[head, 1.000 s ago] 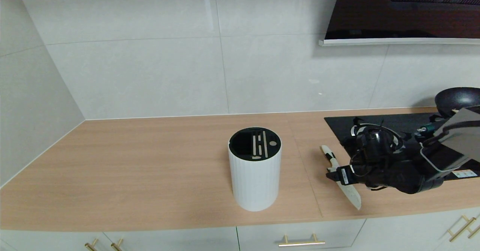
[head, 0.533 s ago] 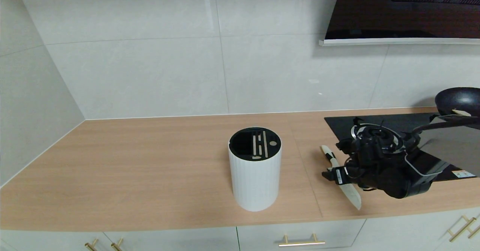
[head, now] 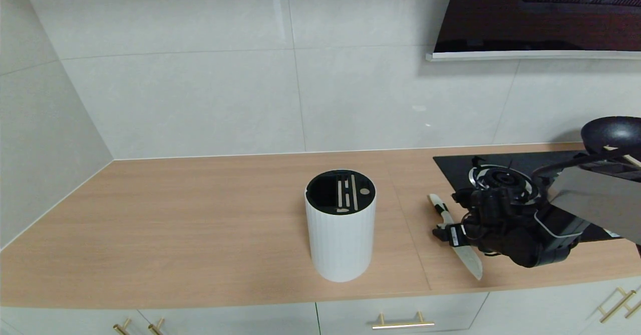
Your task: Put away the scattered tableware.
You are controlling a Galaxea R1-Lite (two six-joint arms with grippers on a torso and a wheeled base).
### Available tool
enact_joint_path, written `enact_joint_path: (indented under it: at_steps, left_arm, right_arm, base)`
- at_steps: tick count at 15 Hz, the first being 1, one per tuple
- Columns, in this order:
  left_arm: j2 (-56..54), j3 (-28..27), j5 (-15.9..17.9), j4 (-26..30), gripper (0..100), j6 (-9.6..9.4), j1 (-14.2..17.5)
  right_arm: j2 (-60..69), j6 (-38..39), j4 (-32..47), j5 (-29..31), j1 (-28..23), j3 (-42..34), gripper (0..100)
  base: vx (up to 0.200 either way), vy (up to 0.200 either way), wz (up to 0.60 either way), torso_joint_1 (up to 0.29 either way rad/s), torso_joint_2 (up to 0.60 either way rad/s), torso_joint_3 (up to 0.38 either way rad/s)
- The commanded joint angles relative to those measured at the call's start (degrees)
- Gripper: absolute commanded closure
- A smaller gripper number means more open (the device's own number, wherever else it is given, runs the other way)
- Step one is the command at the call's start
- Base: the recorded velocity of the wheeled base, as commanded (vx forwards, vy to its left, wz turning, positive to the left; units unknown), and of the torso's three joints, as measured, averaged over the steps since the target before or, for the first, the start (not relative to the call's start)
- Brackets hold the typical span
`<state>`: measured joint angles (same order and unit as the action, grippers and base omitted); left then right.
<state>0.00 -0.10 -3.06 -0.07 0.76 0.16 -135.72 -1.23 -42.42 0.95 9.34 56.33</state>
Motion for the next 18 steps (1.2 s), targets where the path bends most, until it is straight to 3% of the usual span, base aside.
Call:
enact_joint_path:
  at_steps: [1,7,8,18]
  left_arm:
    - [0.0,0.0,0.0,0.0,0,0.12,0.0]
    - [0.0,0.0,0.0,0.0,0,0.12,0.0]
    - [0.0,0.0,0.0,0.0,0,0.12,0.0]
    - [0.0,0.0,0.0,0.0,0,0.04,0.0]
  right_arm:
    - [-0.3,0.0,-0.1,-0.1,0.0,0.1,0]
    - [-1.4,-0.1,-0.2,-0.2,-0.7,0.6,0]
    - [-1.7,-0.1,-0.3,-0.2,-0.7,0.6,100]
    - [-1.5,-0.1,-0.3,-0.2,-0.6,0.3,100]
  base:
    - [0.0,0.0,0.0,0.0,0.0,0.0]
    - [0.0,0.0,0.0,0.0,0.0,0.0]
    - [0.0,0.0,0.0,0.0,0.0,0.0]
    - [0.0,0.0,0.0,0.0,0.0,0.0]
